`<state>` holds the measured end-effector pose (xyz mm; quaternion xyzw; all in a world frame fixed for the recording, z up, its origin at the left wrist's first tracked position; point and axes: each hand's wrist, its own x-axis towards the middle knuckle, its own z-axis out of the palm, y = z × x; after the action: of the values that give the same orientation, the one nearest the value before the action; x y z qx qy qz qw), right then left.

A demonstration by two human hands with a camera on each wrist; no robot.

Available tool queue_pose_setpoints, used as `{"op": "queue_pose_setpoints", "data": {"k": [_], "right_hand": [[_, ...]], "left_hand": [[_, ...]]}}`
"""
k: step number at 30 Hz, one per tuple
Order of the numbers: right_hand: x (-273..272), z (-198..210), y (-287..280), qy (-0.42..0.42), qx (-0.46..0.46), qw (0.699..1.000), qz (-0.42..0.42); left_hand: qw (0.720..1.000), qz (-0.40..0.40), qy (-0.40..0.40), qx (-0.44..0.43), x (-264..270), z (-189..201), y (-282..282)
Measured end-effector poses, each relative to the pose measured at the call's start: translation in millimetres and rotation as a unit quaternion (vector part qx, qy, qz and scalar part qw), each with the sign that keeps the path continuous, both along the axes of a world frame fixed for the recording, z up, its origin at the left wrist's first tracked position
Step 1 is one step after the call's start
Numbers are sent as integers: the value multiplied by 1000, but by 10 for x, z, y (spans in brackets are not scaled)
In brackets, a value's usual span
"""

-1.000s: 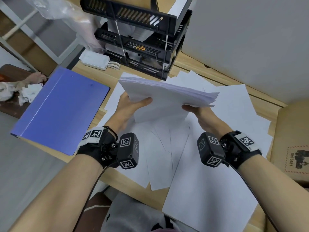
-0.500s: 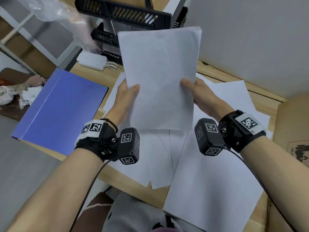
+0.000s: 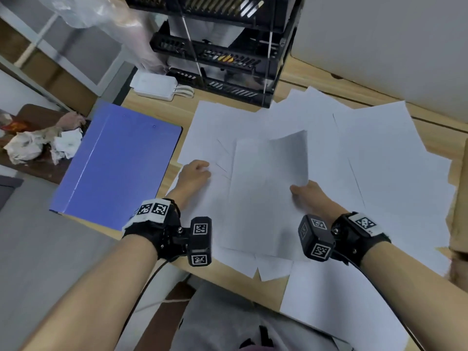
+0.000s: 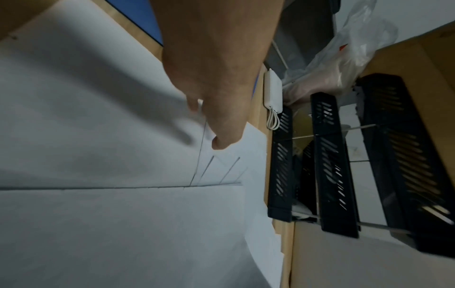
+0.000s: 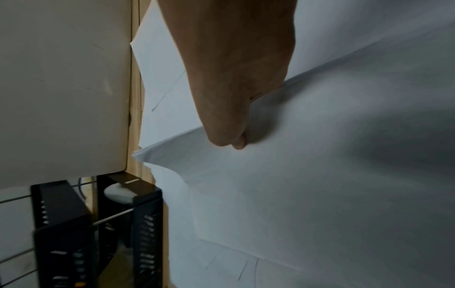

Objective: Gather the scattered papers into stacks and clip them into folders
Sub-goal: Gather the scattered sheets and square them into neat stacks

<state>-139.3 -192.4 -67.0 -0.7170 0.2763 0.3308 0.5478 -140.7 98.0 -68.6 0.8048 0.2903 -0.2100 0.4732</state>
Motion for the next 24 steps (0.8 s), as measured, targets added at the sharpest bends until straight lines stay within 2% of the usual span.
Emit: {"op": "queue_pose_setpoints", "data": {"k": [4,6,9,12,19,21,24], "right_hand": [[-75,24,106,9,-29,999,-26],[-119,54,124,18,-47,998,-41],[-183,69,166,21,-55,995,-78],[-254,34,199,28,-71,991,-108],[-363,89,241,30,-62,985,-155],[-384,87,252,28,-64,983,-169],[-406,93,273,33,-69,982,-170]], "left_hand": [[995,-12,-42,92,218,-165,251],[994,-42,-17,96,344,-231,292],[980,-110,11,166,541,-283,263],[972,-120,-4,201,688,-315,209],[988,-22,-38,150,871,-305,197],[994,-2,-69,86,917,-271,203],[998,5,-64,12,952,-215,205]]}}
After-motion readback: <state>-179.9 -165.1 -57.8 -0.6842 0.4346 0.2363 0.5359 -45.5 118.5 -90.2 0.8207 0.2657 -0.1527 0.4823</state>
